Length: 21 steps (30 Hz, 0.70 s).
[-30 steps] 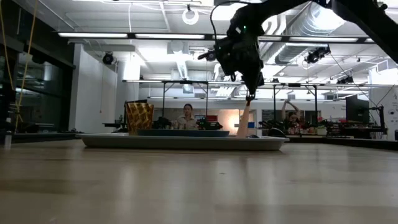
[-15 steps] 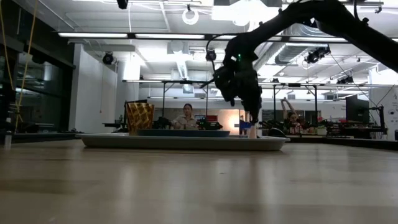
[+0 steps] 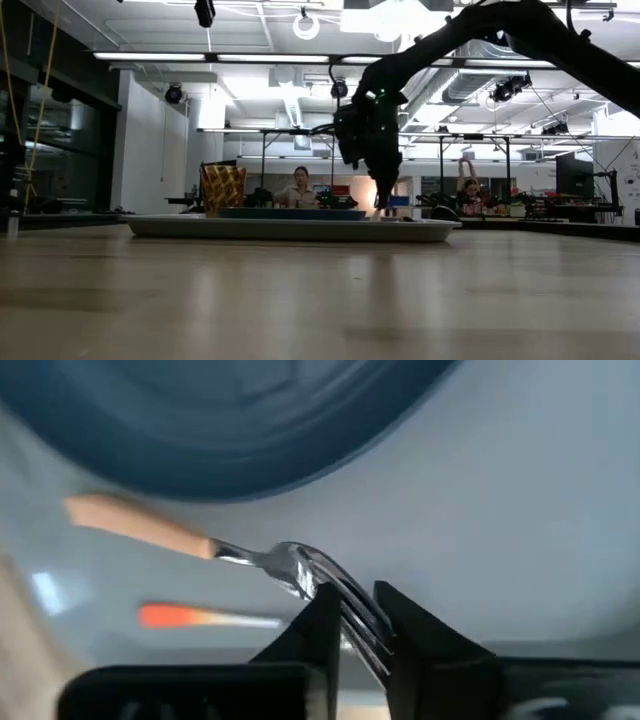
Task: Pick and place plate/cup/fork/spoon on tray
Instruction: Put the fork between the plate and spoon on the tray
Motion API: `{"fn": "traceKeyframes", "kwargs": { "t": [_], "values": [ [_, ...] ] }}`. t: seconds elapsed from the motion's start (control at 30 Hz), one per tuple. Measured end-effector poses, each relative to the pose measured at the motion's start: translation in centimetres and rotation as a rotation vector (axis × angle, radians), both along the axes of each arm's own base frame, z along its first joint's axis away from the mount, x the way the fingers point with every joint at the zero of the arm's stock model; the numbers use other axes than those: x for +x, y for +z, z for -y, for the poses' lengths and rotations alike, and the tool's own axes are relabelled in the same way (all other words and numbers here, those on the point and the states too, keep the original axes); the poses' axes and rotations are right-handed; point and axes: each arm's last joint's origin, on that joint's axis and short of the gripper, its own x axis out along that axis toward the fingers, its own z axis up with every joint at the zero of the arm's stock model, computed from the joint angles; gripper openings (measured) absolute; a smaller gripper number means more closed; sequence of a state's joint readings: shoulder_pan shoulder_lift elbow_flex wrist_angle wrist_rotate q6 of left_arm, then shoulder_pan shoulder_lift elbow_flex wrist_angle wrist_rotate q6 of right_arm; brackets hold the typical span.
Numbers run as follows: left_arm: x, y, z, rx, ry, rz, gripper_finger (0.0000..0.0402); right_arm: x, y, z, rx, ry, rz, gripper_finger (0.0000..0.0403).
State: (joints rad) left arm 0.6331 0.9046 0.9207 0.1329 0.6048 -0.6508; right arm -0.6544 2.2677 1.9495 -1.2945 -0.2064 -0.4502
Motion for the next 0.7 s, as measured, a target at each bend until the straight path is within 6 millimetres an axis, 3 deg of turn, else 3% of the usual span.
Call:
{"fn": "traceKeyframes", "kwargs": {
  "t": [0.3, 0.7],
  "values": [
    [0.04, -0.03, -0.03, -0.004, -0.001, -0.002, 0.0000, 0.44, -0.22, 0.69, -0.117, -0.005, 0.002, 0.0102],
    [0.05, -0.04, -0.04, -0.004, -0.001, -0.002, 0.0000, 0.37, -0.24, 0.30, -0.143, 0.004, -0.055, 0.0113]
  ]
}}
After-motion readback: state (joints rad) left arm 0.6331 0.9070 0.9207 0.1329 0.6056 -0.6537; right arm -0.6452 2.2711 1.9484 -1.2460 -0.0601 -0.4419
